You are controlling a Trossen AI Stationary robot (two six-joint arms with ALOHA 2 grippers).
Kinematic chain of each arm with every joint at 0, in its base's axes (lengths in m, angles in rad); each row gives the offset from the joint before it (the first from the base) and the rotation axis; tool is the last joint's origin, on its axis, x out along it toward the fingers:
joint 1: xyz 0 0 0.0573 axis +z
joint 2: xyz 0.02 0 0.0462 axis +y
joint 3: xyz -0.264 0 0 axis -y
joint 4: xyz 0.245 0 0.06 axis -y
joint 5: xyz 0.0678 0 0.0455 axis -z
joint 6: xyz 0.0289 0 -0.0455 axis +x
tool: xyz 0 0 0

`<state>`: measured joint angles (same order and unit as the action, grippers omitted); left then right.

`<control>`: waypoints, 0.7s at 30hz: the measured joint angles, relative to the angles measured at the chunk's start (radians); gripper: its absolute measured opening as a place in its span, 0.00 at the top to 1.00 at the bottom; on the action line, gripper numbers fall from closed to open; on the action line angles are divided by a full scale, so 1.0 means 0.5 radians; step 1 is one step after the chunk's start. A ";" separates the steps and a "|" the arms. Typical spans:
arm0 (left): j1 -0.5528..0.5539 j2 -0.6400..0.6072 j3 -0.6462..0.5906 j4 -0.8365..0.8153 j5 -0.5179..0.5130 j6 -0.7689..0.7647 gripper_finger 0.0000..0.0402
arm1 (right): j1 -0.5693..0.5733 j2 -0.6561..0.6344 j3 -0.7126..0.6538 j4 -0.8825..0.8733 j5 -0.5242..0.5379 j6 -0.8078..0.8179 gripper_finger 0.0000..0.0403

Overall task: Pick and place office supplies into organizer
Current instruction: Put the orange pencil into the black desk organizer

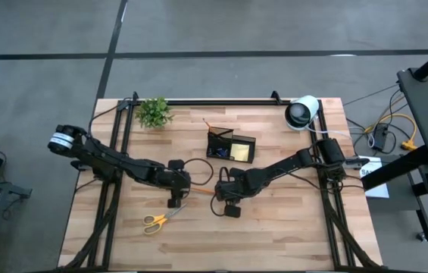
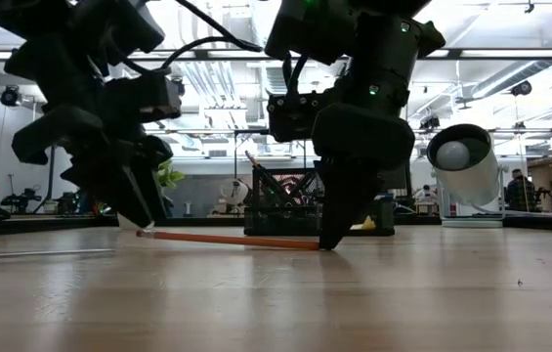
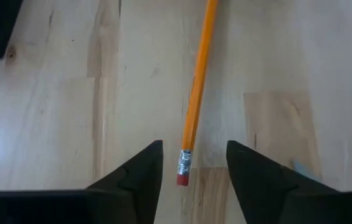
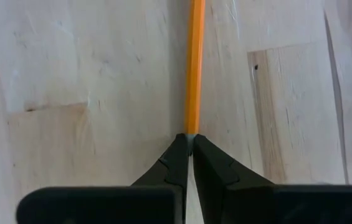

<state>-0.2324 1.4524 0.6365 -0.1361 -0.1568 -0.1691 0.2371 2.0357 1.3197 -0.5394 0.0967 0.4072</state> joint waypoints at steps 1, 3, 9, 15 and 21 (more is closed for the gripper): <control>0.004 0.008 -0.001 -0.006 0.002 0.001 0.59 | 0.000 0.000 0.000 0.002 0.000 0.000 0.98; 0.007 0.039 -0.003 -0.012 0.030 0.000 0.59 | 0.000 0.001 0.000 0.004 0.001 0.000 0.98; 0.013 0.154 0.003 0.016 0.048 0.122 0.67 | 0.000 0.002 0.000 0.007 0.001 0.000 0.98; 0.031 0.192 0.005 0.098 0.062 0.212 0.82 | 0.001 0.002 0.000 0.008 0.001 0.001 0.98; 0.080 0.219 -0.001 0.105 0.063 0.323 0.97 | 0.003 0.002 0.000 0.004 0.001 0.008 0.98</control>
<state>-0.1924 1.5620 0.6361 -0.0836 -0.1253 -0.0076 0.2386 2.0365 1.3197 -0.5376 0.0971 0.4112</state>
